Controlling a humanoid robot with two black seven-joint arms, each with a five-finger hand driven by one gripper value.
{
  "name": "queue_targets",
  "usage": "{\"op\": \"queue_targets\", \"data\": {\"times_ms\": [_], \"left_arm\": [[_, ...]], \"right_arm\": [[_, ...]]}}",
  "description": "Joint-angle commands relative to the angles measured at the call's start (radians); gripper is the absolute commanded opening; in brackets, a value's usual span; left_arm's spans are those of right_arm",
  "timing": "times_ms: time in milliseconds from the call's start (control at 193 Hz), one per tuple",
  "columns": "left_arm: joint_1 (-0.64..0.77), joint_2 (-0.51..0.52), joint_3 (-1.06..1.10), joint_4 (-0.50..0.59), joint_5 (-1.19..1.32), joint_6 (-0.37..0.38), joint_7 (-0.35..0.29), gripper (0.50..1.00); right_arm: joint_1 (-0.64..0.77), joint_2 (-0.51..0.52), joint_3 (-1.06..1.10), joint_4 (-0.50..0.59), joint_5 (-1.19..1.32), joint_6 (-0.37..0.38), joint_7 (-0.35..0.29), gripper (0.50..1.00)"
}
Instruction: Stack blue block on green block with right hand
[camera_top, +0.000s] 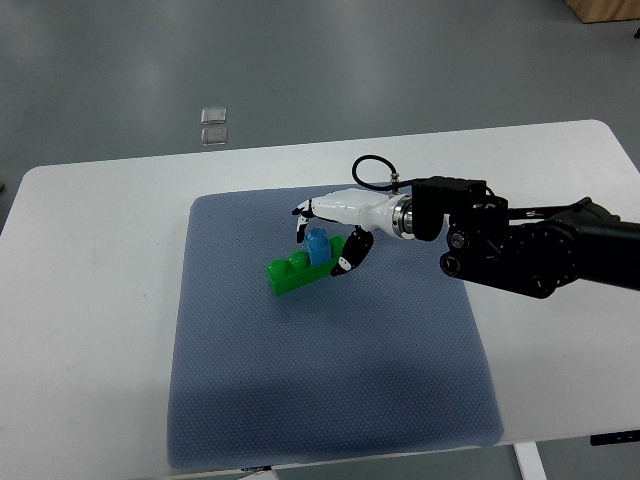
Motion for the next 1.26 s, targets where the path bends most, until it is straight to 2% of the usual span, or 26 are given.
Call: {"op": "queue_targets", "data": {"times_ms": [0,16,21,93,145,150,181,243,249,295,435,482,487,528,590,746,751,772,870,1010,1253], "left_arm": [[0.0,0.0,0.001,0.0,0.0,0.0,0.0,1.0],[0.0,0.0,0.001,0.0,0.0,0.0,0.0,1.0],[0.0,0.0,0.001,0.0,0.0,0.0,0.0,1.0],[0.0,0.0,0.001,-0.002,0.0,0.0,0.0,1.0],[0.0,0.0,0.001,-0.002,0.0,0.0,0.0,1.0],[0.0,0.0,0.001,0.0,0.0,0.0,0.0,1.0],[0.0,0.0,0.003,-0.002,0.0,0.0,0.0,1.0],[0.0,0.0,0.001,0.0,0.0,0.0,0.0,1.0],[0.0,0.0,0.001,-0.002,0.0,0.0,0.0,1.0],[0.0,0.0,0.001,0.0,0.0,0.0,0.0,1.0],[0.0,0.0,0.001,-0.003,0.0,0.0,0.0,1.0],[0.0,0.0,0.001,-0.003,0.0,0.0,0.0,1.0],[0.0,0.0,0.001,-0.002,0.0,0.0,0.0,1.0],[0.0,0.0,0.001,-0.003,0.0,0.0,0.0,1.0],[0.0,0.0,0.001,-0.003,0.0,0.0,0.0,1.0],[0.0,0.0,0.001,-0.003,0.0,0.0,0.0,1.0],[0.0,0.0,0.001,-0.003,0.0,0.0,0.0,1.0],[0.0,0.0,0.001,-0.003,0.0,0.0,0.0,1.0],[0.0,0.0,0.001,-0.012,0.0,0.0,0.0,1.0],[0.0,0.0,0.001,-0.017,0.0,0.0,0.0,1.0],[0.0,0.0,0.001,-0.022,0.0,0.0,0.0,1.0]], "right_arm": [[0.015,-0.018,0.053,0.01,0.033,0.058,-0.005,0.924],[0.015,-0.018,0.053,0.01,0.033,0.058,-0.005,0.924],[0.036,-0.037,0.089,0.017,0.066,0.114,-0.008,0.924],[0.055,-0.066,0.143,0.019,0.116,0.184,-0.009,0.924],[0.055,-0.066,0.143,0.019,0.116,0.184,-0.009,0.924],[0.055,-0.083,0.186,0.016,0.151,0.222,-0.014,0.924],[0.05,-0.092,0.227,0.008,0.181,0.24,-0.022,0.924],[0.049,-0.095,0.243,0.007,0.192,0.243,-0.025,0.924],[0.033,-0.1,0.317,-0.002,0.271,0.263,-0.042,0.924],[-0.002,-0.1,0.382,-0.019,0.362,0.274,-0.046,0.924],[-0.131,-0.077,0.591,-0.096,0.732,0.266,-0.042,0.924],[-0.131,-0.077,0.591,-0.096,0.732,0.266,-0.042,0.924],[-0.172,-0.063,0.649,-0.123,0.872,0.263,-0.037,0.924],[-0.203,-0.029,0.686,-0.145,0.976,0.262,-0.034,0.924],[-0.238,0.014,0.718,-0.17,1.076,0.251,-0.034,0.924],[-0.254,0.043,0.778,-0.222,1.197,0.213,-0.036,0.924],[-0.272,0.055,0.815,-0.255,1.261,0.188,-0.034,0.926],[-0.278,0.07,0.83,-0.271,1.283,0.178,-0.032,0.926],[-0.289,0.158,0.893,-0.338,1.327,0.145,-0.023,0.926],[-0.323,0.195,0.967,-0.441,1.329,0.147,-0.006,0.926],[-0.358,0.192,0.97,-0.449,1.331,0.158,-0.005,0.926]]}}
